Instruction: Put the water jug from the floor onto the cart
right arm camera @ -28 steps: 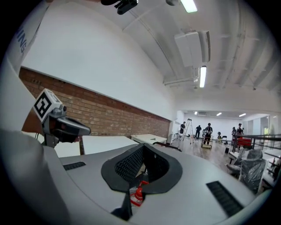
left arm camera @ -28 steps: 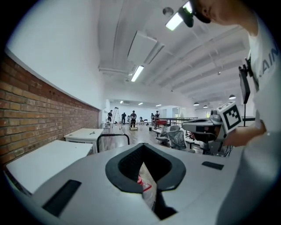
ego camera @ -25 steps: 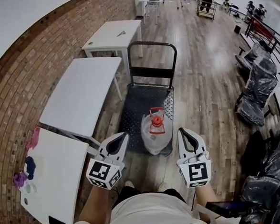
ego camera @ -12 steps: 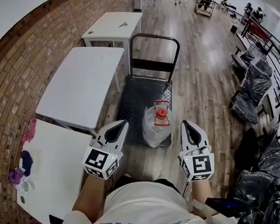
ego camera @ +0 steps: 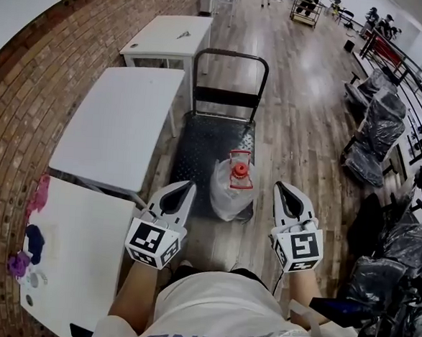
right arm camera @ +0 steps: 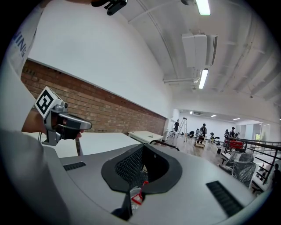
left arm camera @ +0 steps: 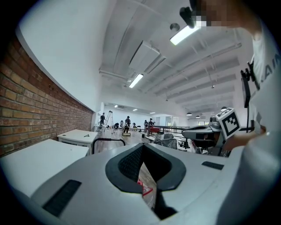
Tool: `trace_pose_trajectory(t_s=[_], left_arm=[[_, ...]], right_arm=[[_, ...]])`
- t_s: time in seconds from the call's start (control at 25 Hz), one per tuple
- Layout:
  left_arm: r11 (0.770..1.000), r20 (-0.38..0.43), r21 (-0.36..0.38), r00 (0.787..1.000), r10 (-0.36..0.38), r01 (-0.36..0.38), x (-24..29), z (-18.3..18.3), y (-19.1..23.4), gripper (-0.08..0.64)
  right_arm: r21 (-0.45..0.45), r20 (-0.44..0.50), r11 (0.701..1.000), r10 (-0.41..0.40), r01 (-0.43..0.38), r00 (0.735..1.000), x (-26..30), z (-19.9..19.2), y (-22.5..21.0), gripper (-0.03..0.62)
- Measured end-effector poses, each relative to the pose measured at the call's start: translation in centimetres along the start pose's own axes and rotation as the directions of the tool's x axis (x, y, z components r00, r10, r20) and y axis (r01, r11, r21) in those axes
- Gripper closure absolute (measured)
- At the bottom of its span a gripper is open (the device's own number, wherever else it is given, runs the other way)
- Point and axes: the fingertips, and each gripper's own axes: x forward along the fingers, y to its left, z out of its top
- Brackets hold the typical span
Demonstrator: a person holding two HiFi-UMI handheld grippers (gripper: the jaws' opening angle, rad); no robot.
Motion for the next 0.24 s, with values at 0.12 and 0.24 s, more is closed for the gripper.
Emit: trace_pose_trajectory(t_s=[0.12,0.24], left_arm=[[1.0,-0.003,0.001,1.0,0.001,-0.001,0.01,-0.04,-0.04,0.558],[1.0,-0.007,0.005,1.0,0.003,-0.003,0.06,-0.05,0.03,0.559]], right_arm=[[0.002,-0.001,1.0,0.002,-0.002,1.0,0.05,-0.16,-0.04,0.589],[0.003,-0.006,1.0,0.007,-0.007,1.0,0.18,-0.43,0.04,0.589]])
